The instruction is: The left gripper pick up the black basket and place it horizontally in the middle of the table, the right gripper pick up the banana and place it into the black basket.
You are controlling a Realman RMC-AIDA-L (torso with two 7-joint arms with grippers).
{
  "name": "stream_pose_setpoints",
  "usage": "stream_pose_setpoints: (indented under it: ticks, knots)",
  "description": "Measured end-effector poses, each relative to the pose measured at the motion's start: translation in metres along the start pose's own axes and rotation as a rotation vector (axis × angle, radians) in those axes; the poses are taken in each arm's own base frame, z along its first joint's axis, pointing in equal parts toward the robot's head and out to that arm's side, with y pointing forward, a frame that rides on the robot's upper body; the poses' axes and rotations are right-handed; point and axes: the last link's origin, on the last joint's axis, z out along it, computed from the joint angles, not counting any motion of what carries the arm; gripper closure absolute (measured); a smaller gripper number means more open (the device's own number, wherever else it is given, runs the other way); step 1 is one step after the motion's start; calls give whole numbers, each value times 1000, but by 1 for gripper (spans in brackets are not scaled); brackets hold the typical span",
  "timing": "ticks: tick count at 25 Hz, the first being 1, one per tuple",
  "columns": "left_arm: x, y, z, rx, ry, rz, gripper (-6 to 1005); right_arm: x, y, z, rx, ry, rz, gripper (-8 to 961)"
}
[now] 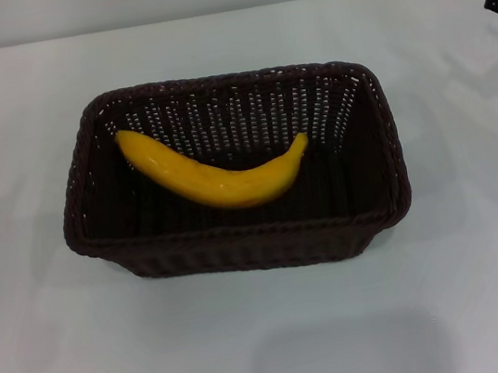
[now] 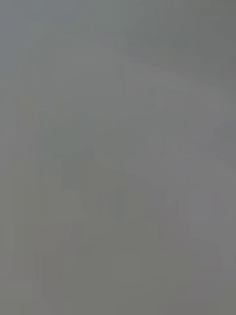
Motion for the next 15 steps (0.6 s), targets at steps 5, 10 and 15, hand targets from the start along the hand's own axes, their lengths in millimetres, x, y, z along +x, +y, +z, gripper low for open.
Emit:
stream_pose_setpoints:
  ticks: [5,10,15]
  knots:
    - [-1,-1,-2,27,20,53,105,7,-5,-10,49,-3,24,97]
    - [3,-9,-8,82,53,70,105,12,-7,-26,90,-45,50,97]
    - [1,-14,-17,118,38,96,105,19,-11,-42,143,-62,62,97]
